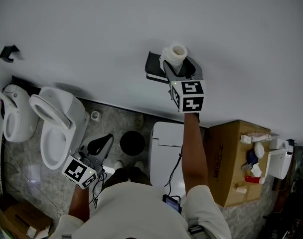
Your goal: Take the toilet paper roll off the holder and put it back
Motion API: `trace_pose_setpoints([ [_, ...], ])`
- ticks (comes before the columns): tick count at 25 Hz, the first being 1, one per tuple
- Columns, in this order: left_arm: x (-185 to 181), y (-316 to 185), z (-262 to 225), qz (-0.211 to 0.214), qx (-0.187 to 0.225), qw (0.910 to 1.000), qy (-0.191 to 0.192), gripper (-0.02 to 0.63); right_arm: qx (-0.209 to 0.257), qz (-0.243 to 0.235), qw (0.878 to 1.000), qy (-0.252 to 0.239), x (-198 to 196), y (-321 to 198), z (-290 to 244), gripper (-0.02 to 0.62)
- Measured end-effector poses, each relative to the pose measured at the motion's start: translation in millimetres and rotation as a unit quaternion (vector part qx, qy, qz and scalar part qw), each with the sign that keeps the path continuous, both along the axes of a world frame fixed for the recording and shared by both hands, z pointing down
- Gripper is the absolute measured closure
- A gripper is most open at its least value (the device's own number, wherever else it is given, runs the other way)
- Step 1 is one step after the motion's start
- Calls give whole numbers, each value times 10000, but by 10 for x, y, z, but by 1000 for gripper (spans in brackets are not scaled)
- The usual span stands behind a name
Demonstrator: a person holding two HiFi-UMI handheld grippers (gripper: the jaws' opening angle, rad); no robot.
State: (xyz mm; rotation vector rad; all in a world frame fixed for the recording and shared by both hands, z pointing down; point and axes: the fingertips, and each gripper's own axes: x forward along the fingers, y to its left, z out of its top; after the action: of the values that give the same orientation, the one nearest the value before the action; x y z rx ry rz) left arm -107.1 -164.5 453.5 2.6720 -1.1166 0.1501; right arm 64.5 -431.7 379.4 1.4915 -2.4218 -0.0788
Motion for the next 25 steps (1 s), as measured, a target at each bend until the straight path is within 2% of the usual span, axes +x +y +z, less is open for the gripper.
trace_pose_setpoints([
  [9, -28, 19, -2, -24, -18, 10000, -42, 601, -246, 168, 9995, 54, 42, -139, 237, 311],
  [18, 27, 29, -9, 24, -27, 10000, -48, 601, -42, 334, 9990, 299, 35, -134, 280, 311],
  [23, 69, 50, -36, 55, 2, 10000, -47, 601, -110, 398, 9987, 284, 58, -133, 306, 302],
  [25, 43, 58, -46, 13, 18, 10000, -63, 601, -165, 456, 9986, 199, 55, -127, 317, 279],
])
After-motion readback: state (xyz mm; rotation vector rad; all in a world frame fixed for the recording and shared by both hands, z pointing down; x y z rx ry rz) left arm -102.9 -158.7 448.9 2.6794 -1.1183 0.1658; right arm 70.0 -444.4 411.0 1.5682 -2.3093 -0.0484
